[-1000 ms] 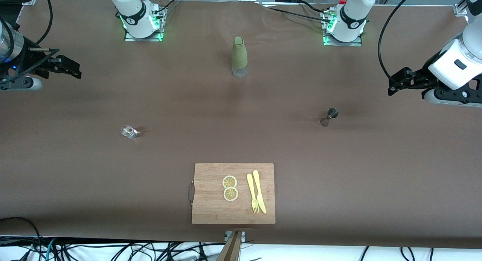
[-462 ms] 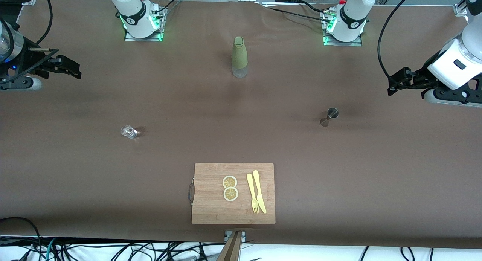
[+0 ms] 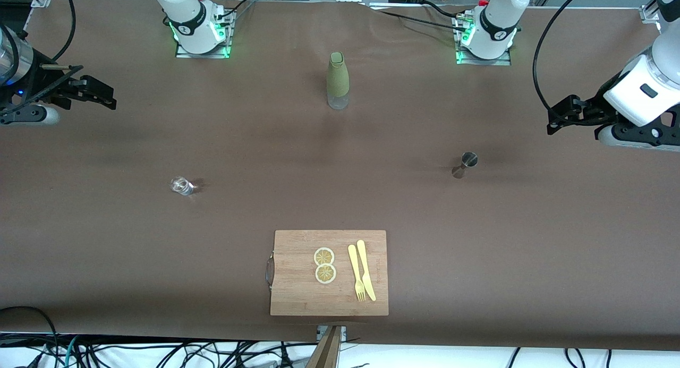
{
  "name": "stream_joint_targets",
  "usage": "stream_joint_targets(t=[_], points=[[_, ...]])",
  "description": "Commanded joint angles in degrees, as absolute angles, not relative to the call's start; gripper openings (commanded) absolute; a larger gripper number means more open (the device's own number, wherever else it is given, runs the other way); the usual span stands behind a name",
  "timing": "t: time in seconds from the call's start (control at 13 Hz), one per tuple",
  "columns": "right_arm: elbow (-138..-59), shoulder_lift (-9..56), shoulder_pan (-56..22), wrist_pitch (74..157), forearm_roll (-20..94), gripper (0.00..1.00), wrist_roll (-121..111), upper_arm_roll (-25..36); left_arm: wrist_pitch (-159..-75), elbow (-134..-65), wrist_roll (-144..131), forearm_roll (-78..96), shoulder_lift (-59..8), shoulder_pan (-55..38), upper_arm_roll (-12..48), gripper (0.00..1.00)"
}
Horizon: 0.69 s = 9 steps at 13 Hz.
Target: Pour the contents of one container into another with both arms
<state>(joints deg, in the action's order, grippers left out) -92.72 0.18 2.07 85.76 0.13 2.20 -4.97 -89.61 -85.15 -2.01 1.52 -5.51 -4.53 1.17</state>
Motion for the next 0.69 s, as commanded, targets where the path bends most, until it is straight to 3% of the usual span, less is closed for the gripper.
stream_joint_targets(t=[0.0, 0.62], points=[[-95.4, -2.3, 2.0, 85.8, 0.8, 1.0, -1.1, -4.7, -89.5, -85.9, -2.1, 2.2, -4.4, -5.1, 0.5, 1.0], [-106.2, -2.0, 3.4, 95.7, 5.3, 1.0, -32.0, 1.8, -89.2, -86.6, 11.3, 2.3, -5.4, -4.7, 0.4, 1.0]])
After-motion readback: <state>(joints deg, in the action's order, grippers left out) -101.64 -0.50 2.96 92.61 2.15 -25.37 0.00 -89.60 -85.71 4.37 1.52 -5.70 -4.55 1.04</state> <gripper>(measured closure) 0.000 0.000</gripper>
